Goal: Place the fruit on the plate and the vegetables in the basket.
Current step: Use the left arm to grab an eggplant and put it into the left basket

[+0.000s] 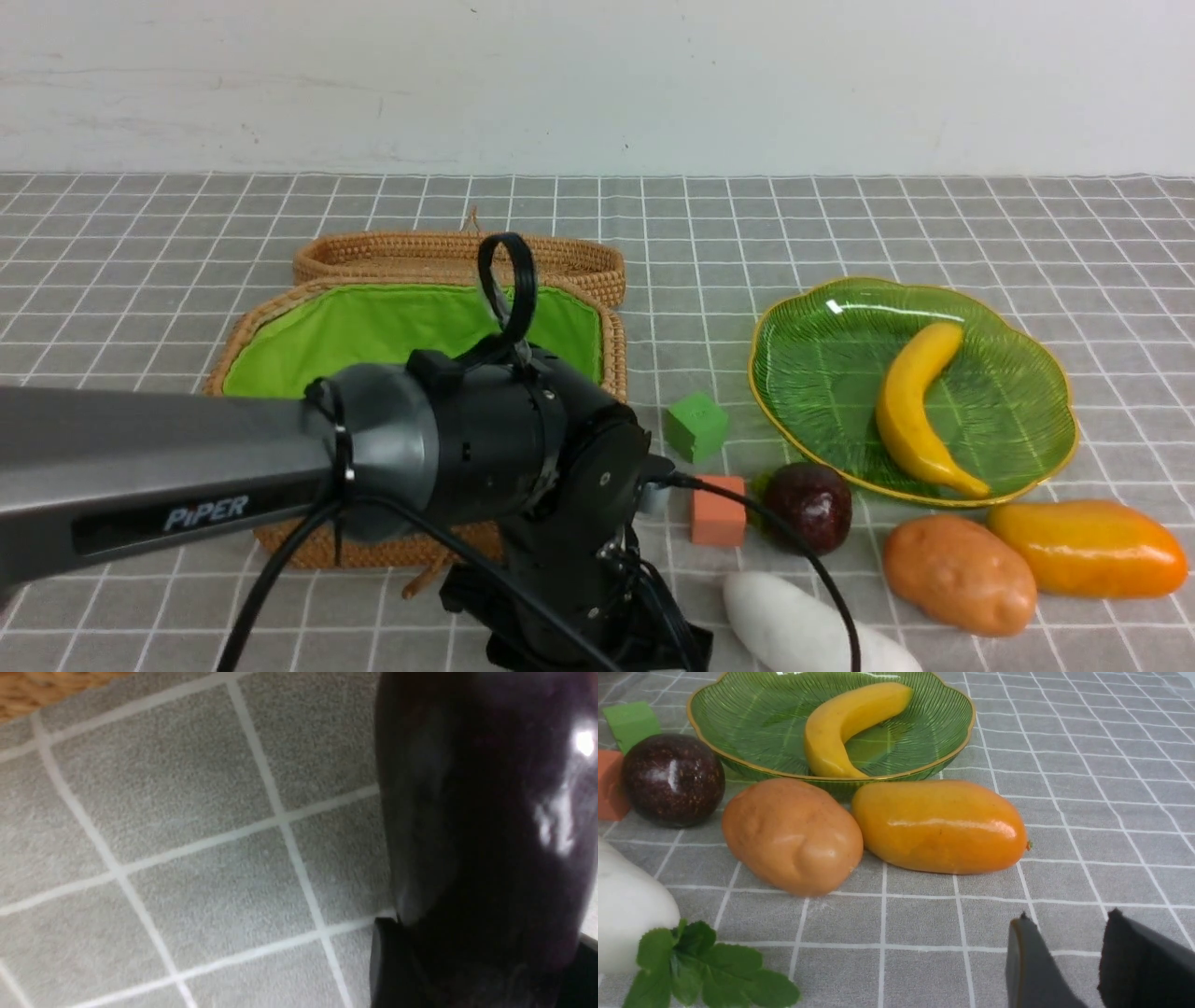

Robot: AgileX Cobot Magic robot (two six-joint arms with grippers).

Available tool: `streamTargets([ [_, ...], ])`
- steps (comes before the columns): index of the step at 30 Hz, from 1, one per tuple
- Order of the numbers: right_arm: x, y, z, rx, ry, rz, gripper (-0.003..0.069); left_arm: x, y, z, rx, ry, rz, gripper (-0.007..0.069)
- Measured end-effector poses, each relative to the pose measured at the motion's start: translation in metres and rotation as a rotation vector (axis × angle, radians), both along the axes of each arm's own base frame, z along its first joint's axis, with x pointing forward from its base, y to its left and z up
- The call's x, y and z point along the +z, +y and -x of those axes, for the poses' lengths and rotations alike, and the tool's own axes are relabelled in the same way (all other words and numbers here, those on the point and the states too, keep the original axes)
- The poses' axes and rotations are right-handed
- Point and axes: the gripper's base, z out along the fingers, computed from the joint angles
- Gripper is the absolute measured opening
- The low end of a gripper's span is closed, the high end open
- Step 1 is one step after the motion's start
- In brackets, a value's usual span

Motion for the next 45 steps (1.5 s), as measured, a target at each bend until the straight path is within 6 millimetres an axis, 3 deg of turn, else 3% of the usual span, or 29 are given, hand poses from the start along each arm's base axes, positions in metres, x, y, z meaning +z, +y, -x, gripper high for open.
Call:
streamTargets([
  [8, 0.0, 0.0, 0.0, 0.0, 0.0, 0.0, 0.0241, 0.044, 0.004, 0.01, -0.043, -0.012, 0.07, 0.0347],
  [13, 0.0, 0.0, 0.0, 0.0, 0.0, 0.0, 0.0241, 0.098, 0.015, 0.029, -0.058, -0.074, 0.217, 0.0347],
  [15, 0.0, 0.0, 0.0, 0.0, 0.0, 0.0, 0.0241, 0.109, 0.019, 0.032, -0.052, -0.094, 0.253, 0.0347],
  [16, 0.0, 0.0, 0.0, 0.0, 0.0, 0.0, 0.0241, 0.132, 0.025, 0.038, -0.042, -0.134, 0.318, 0.0347],
  [18, 0.0, 0.0, 0.0, 0.0, 0.0, 0.0, 0.0241, 0.149, 0.031, 0.041, -0.034, -0.178, 0.366, 0.0347],
  [21, 0.0, 0.0, 0.0, 0.0, -0.001, 0.0, 0.0241, 0.202, 0.058, 0.038, 0.023, -0.372, 0.5, 0.0347],
  [22, 0.0, 0.0, 0.0, 0.0, -0.001, 0.0, 0.0241, 0.205, 0.06, 0.038, 0.03, -0.386, 0.506, 0.0347],
  [23, 0.0, 0.0, 0.0, 0.0, -0.001, 0.0, 0.0241, 0.221, 0.077, 0.031, 0.096, -0.477, 0.544, 0.0347],
  [25, 0.0, 0.0, 0.0, 0.0, -0.001, 0.0, 0.0241, 0.227, 0.087, 0.025, 0.145, -0.524, 0.556, 0.0347],
  [26, 0.0, 0.0, 0.0, 0.0, -0.001, 0.0, 0.0241, 0.23, 0.103, 0.013, 0.243, -0.564, 0.559, 0.0347],
  [28, 0.0, 0.0, 0.0, 0.0, -0.001, 0.0, 0.0241, 0.229, 0.112, 0.005, 0.31, -0.572, 0.563, 0.0347],
  [31, 0.0, 0.0, 0.0, 0.0, -0.001, 0.0, 0.0241, 0.211, 0.136, -0.029, 0.624, -0.514, 0.602, 0.0347],
  [32, 0.0, 0.0, 0.0, 0.0, -0.001, 0.0, 0.0241, 0.209, 0.136, -0.031, 0.629, -0.511, 0.597, 0.0347],
  [34, 0.0, 0.0, 0.0, 0.0, -0.001, 0.0, 0.0241, 0.188, 0.14, -0.051, 0.788, -0.433, 0.602, 0.0347],
  [35, 0.0, 0.0, 0.0, 0.0, -0.001, 0.0, 0.0241, 0.185, 0.139, -0.054, 0.798, -0.424, 0.599, 0.0347],
  [36, 0.0, 0.0, 0.0, 0.0, -0.001, 0.0, 0.0241, 0.166, 0.136, -0.067, 0.85, -0.378, 0.575, 0.0347],
  [45, 0.0, 0.0, 0.0, 0.0, 0.0, 0.0, 0.0241, 0.113, 0.126, -0.096, 0.892, -0.275, 0.473, 0.0347],
])
